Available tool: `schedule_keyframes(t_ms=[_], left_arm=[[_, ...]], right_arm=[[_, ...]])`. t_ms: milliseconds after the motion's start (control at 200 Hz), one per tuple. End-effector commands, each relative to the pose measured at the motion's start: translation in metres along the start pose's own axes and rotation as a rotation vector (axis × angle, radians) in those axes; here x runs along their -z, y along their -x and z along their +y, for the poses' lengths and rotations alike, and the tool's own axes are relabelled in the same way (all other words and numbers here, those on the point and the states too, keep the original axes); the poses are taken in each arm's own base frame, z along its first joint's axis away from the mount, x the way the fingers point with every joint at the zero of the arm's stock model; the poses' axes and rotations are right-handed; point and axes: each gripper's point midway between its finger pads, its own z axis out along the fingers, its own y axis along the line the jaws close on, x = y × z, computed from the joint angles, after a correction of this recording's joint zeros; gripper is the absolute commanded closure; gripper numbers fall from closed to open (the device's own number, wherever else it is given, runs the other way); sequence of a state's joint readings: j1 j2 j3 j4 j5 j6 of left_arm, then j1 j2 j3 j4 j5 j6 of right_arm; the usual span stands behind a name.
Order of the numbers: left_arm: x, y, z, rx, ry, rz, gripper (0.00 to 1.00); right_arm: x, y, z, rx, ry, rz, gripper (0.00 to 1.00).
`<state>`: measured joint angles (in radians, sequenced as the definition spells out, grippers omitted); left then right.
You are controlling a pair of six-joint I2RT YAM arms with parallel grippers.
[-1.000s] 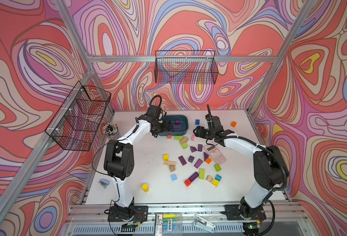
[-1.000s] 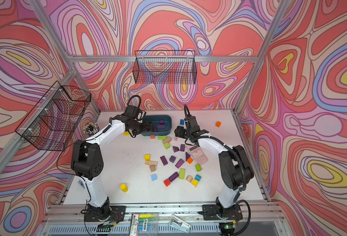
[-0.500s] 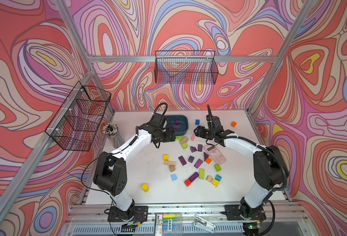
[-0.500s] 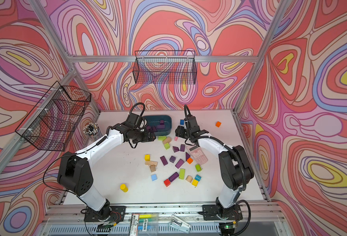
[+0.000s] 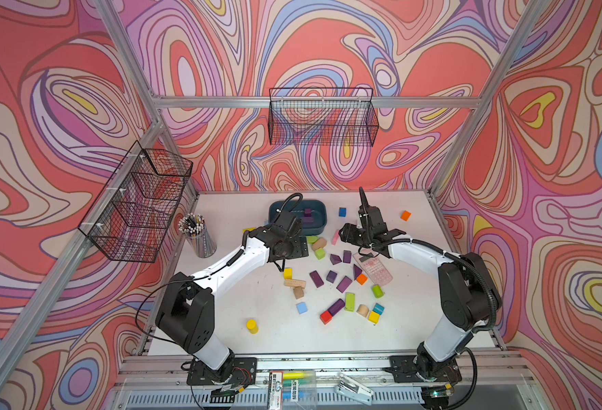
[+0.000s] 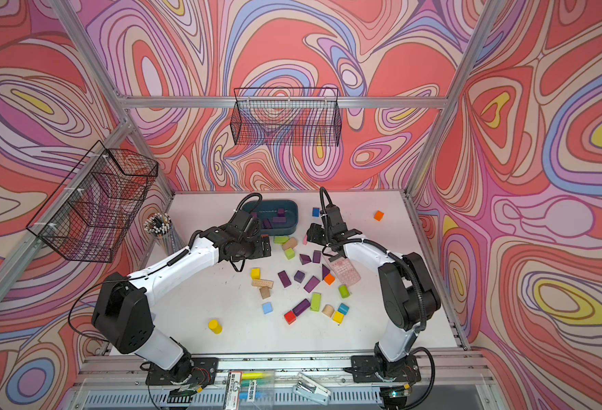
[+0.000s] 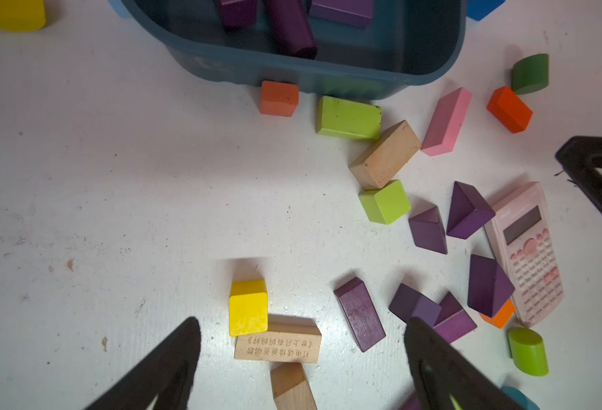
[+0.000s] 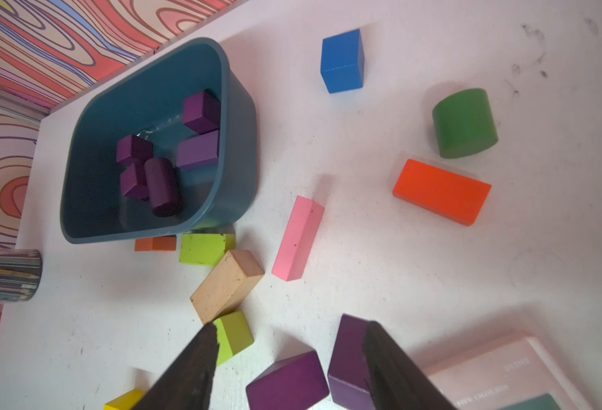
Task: Pick purple bricks into the storage bin
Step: Pick up the building block from the center of the board.
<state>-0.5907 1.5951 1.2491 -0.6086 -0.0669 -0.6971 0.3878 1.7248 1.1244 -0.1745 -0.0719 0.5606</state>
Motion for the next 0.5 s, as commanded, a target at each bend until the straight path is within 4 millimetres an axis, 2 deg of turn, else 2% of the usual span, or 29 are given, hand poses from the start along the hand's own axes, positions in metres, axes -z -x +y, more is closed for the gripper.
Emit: schedule_keyframes(t_ms=[0, 265, 496], left_arm=[[0.004, -0.009, 0.014, 0.074, 0.114, -0.02, 0.07], [0.005, -0.019, 0.002, 0.091, 0.212, -0.043, 0.1], [-0.004, -0.031, -0.013, 0.132, 0.222, -0.015, 0.15]], right_arm=[[0.015, 0.004, 0.001, -0.005, -0.006, -0.03, 0.32], [0.032, 0.002, -0.006, 0.0, -0.022, -0.062, 0.32], [0.041, 0.002, -0.009, -0.004, -0.031, -0.091, 0.31]])
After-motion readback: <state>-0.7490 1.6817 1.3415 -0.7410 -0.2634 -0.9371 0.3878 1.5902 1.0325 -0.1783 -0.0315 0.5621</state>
